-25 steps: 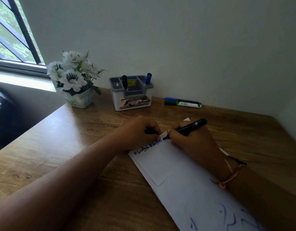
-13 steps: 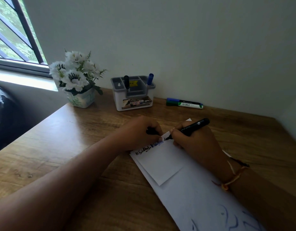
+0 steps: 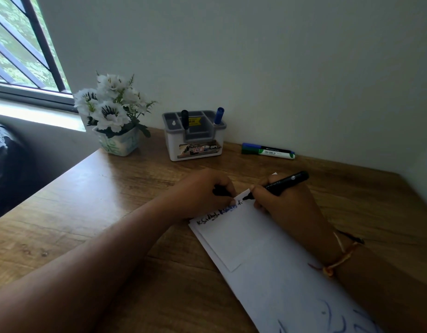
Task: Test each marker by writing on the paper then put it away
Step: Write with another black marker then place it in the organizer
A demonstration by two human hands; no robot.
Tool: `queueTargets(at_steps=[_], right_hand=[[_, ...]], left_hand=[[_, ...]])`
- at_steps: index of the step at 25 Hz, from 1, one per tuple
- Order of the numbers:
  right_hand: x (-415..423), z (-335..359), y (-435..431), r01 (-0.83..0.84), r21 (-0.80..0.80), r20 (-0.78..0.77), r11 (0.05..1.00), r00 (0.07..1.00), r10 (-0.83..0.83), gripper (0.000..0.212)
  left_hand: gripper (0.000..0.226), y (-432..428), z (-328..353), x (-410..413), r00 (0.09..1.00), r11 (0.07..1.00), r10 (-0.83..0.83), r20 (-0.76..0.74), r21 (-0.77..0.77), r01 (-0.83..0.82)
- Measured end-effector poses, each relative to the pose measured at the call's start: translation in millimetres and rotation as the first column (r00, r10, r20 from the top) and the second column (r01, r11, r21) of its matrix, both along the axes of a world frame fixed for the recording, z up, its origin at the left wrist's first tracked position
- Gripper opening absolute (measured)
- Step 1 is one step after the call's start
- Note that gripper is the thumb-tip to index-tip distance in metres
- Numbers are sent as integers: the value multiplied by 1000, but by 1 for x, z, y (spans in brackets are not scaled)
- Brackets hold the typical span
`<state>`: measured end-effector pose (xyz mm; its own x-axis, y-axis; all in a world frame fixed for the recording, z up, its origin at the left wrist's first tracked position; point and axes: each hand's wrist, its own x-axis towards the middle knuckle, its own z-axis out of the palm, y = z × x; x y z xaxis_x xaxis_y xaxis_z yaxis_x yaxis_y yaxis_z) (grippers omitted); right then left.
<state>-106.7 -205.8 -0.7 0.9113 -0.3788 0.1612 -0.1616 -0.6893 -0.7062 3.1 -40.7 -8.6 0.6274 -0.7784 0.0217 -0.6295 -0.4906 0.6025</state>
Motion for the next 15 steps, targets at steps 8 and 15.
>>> queueTargets(at_steps=[8, 15], right_hand=[[-1, 1, 2, -9, -17, -7, 1000, 1000, 8, 10], [-1, 0, 1, -9, -33, -12, 999, 1000, 8, 14]], left_hand=[[10, 0, 1, -1, 1000, 1000, -3, 13, 4, 3], [11, -1, 1, -1, 1000, 1000, 1, 1, 6, -2]])
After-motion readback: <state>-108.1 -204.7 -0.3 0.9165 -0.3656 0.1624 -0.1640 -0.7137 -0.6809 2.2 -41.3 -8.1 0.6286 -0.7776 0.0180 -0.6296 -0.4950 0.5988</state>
